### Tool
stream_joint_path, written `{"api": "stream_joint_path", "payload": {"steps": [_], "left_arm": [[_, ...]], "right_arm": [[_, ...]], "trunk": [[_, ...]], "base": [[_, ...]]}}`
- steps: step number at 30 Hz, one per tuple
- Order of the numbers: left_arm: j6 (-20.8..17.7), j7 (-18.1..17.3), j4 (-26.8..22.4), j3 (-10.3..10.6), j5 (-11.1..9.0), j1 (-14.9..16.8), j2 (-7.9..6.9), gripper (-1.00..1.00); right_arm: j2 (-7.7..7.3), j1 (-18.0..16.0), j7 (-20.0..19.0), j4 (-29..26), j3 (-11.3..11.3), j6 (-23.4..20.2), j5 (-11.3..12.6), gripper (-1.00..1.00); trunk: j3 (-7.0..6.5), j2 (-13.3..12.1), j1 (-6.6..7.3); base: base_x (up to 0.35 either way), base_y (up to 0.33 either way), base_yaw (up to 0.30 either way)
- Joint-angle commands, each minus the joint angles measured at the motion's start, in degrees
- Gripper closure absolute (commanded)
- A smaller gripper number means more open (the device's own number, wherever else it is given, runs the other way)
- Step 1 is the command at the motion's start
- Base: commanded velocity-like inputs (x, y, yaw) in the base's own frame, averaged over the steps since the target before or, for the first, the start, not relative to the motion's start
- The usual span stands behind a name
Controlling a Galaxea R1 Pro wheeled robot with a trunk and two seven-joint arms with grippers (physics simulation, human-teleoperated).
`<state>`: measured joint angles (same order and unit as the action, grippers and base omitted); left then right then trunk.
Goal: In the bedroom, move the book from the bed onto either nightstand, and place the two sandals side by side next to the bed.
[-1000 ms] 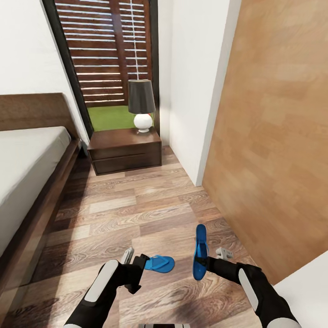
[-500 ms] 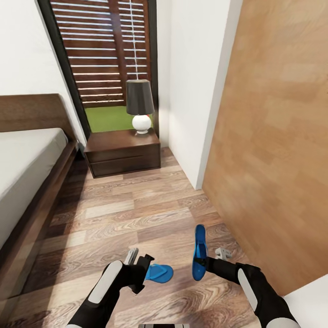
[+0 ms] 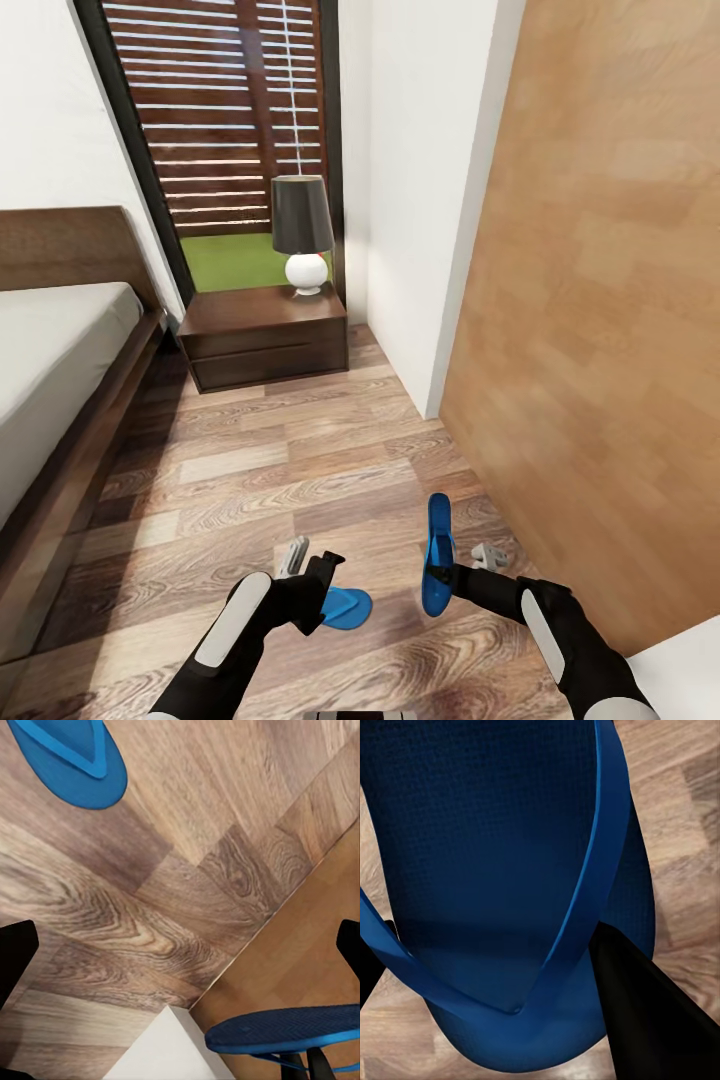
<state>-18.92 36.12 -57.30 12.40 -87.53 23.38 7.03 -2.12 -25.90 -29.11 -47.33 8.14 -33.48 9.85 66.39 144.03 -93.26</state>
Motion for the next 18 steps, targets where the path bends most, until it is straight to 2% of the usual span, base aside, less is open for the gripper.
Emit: {"api": "stream_joint_path", "payload": {"steps": [1,5,13,16,18], "left_arm": [[-0.06,0.34,-0.05,-0.01,-0.27,0.01,0.00,-1.00],[-0.07,0.21,-0.02,0.00,-0.27,0.02,0.00,-1.00],[-0.06,0.16,0.00,0.00,-0.19,0.02,-0.02,-1.00],[-0.06,0.17,0.00,0.00,0.48,0.05,-0.01,-1.00],[-0.06,0.24,0.00,0.00,1.70,0.05,0.00,-1.00]], "right_arm": [[0.01,-0.02,-0.07,-0.04,0.12,-0.44,0.34,1.00],[0.01,-0.02,-0.07,-0.04,0.12,-0.44,0.34,1.00],[0.01,-0.02,-0.07,-0.04,0.12,-0.44,0.34,1.00],[0.01,-0.02,-0.07,-0.04,0.12,-0.44,0.34,1.00],[0.03,-0.02,-0.07,-0.04,0.11,-0.44,0.34,1.00]], "trunk": [[0.05,0.02,0.01],[0.05,0.02,0.01],[0.05,0.02,0.01],[0.05,0.02,0.01],[0.05,0.02,0.01]], "base": [[0.000,0.000,0.000],[0.011,0.000,0.000],[0.154,0.039,0.000],[0.032,0.009,0.000],[0.006,0.002,0.000]]}}
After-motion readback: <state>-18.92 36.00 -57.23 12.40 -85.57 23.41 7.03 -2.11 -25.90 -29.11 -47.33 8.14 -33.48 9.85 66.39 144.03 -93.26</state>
